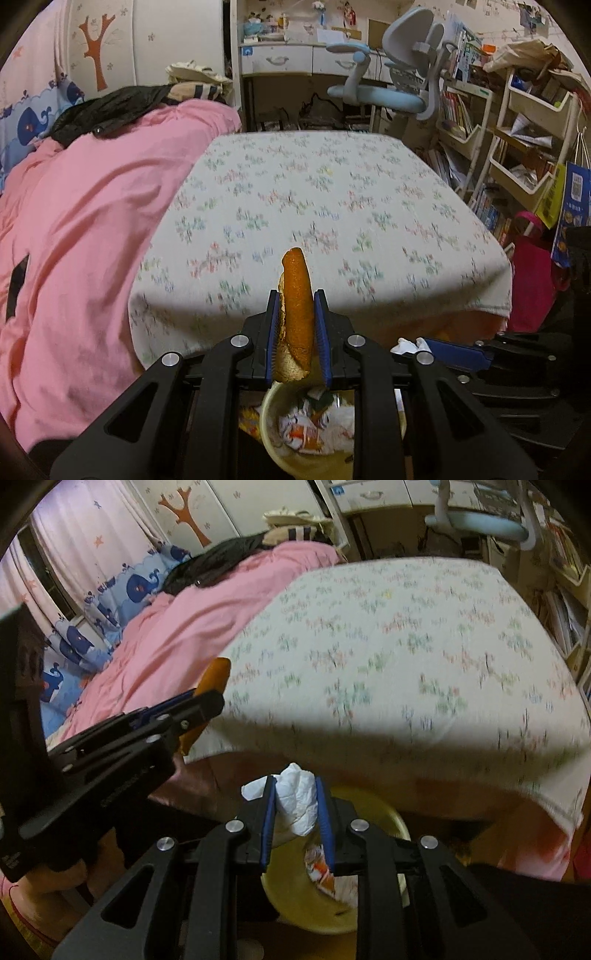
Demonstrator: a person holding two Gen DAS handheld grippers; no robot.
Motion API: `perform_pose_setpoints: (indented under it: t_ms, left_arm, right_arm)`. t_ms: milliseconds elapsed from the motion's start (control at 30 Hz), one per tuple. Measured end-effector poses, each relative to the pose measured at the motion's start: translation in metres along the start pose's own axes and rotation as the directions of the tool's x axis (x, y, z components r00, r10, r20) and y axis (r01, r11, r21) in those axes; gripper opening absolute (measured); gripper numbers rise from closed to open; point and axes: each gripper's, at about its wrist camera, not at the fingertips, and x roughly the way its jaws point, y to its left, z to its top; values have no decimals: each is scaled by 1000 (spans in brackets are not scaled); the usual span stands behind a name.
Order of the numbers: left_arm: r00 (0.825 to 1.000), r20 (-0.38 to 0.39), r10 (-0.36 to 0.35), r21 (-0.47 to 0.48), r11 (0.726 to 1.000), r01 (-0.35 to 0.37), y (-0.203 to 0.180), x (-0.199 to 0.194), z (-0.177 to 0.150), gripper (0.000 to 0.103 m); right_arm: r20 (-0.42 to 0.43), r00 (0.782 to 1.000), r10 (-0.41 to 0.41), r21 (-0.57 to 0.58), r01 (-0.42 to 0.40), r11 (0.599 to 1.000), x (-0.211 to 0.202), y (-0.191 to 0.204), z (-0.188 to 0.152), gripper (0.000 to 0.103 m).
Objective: Collect trash
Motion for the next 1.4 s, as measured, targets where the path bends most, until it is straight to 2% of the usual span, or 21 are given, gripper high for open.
perform_pose_setpoints:
  t_ms: [67,100,233,267,333,367,433,533,633,800,867,1100,1400]
  left_arm:
    - [999,-41,-11,-14,1000,11,-1,2,-9,18]
    - [997,-71,-22,-22,1000,21,-1,4,-15,18]
    - [984,-168,-56,-37,998,50,-4,10,-36,21]
    - [984,-173,-50,-30,999,45,-6,11,-39,22]
    - [985,-169,-30,-19,999,27,-8,9,-42,35]
    - [987,-159,-20,-20,1000,17,-8,6,-41,38]
    - [993,-122,1,-28,1000,-4,-7,-2,-37,54]
    - [996,-42,75,-34,997,-76,-5,-18,-26,71]
    - [988,56,146,-63,988,-143,0,-35,-9,86]
    - [965,178,195,-98,979,-180,7,-56,23,94]
    - [949,232,215,-108,975,-194,9,-64,38,96]
    - [918,324,229,-143,971,-191,18,-75,87,96]
    - [905,351,241,-170,967,-191,28,-54,130,96]
  right_arm:
    - [-21,1000,-19,21,20,1000,1,-4,-6,35]
    - [-20,999,-29,29,30,999,1,-5,-9,44]
    - [4,998,-57,72,57,996,-8,-15,-11,53]
    - [14,998,-68,77,66,995,-10,-17,-12,55]
    - [36,995,-91,82,88,993,-15,-18,-12,59]
    - [47,994,-102,81,98,992,-17,-17,-12,60]
    - [83,986,-143,67,137,988,-23,-14,-12,68]
    - [154,967,-205,36,202,979,-32,-9,-6,76]
    - [262,926,-272,6,280,960,-49,-1,4,88]
    - [426,835,-348,12,380,925,-77,4,24,95]
    - [461,813,-355,9,395,918,-83,3,33,95]
    - [525,771,-360,-16,432,902,-89,0,73,95]
    - [567,742,-357,-37,456,889,-84,-7,107,95]
